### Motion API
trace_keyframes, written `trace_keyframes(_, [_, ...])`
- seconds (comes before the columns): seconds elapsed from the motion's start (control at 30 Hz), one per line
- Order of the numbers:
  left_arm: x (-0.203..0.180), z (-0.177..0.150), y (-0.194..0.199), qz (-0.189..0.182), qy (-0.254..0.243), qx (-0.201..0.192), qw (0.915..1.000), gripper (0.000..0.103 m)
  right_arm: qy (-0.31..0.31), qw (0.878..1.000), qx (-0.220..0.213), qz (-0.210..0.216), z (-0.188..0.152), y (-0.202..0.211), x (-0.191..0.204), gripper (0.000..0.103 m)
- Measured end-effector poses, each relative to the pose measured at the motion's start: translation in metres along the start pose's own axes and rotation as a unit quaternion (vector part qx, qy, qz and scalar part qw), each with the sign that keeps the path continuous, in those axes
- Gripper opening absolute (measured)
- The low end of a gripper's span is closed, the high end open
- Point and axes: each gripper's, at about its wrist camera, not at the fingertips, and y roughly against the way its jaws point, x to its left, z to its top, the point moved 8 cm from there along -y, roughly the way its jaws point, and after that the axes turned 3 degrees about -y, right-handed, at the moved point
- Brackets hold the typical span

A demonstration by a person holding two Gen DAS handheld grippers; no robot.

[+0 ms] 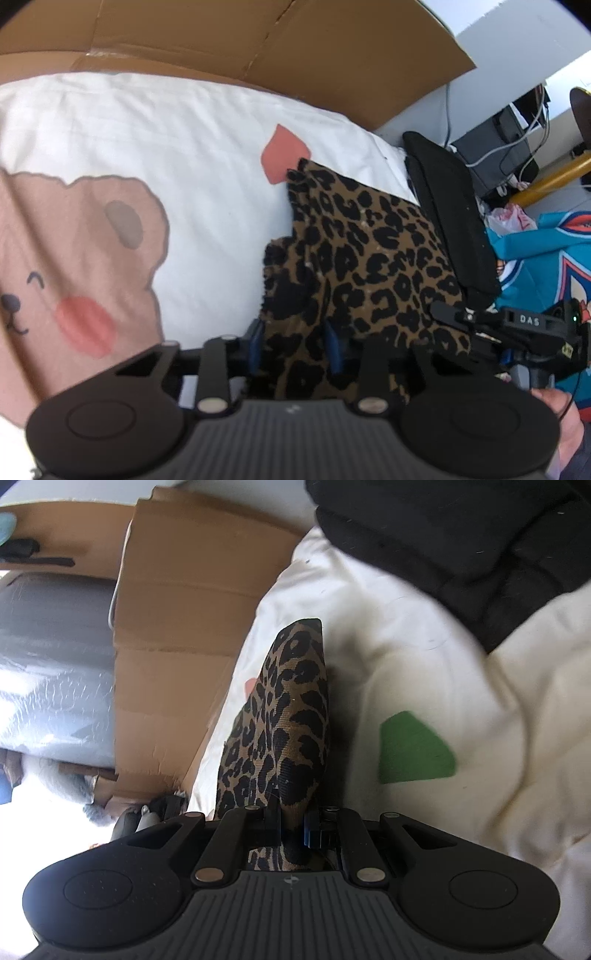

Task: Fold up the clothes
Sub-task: 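Grasp the folded skirt with the left gripper and lift it with both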

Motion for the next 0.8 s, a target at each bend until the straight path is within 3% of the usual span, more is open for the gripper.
trace_keyframes(0.1, [0.002,0.004,-0.002,0.001,0.001,0.004,1.0,0.037,-0.004,1.0,0.006,0.002,-0.002,-0.001,-0.006,0.014])
trace_keyframes(0.17, [0.001,0.006,-0.002,0.002,-0.008,0.007,0.9999,0.045,-0.008,1.0,0.014,0.003,-0.003,-0.004,-0.006,0.017])
trace_keyframes(0.27, [0.002,0.009,-0.008,-0.005,-0.01,0.012,0.9999,0.055,-0.004,1.0,0.02,0.004,-0.005,-0.007,-0.006,0.031])
trace_keyframes(0.53, [0.002,0.014,-0.025,-0.048,0.008,0.02,0.9986,0.062,-0.005,1.0,0.023,0.009,-0.012,-0.006,-0.013,0.035])
trace_keyframes(0.6, [0.0,0.016,-0.026,-0.047,0.009,0.024,0.9986,0.056,-0.005,1.0,0.021,0.008,-0.013,-0.007,-0.013,0.035])
trace_keyframes(0.67, [-0.003,0.019,-0.023,-0.049,0.0,0.02,0.9986,0.042,-0.001,1.0,0.021,0.007,-0.015,-0.009,-0.012,0.035])
trace_keyframes(0.8, [-0.007,0.023,-0.015,-0.059,-0.01,0.01,0.9981,0.03,0.021,1.0,0.014,-0.004,-0.015,-0.01,-0.003,0.022])
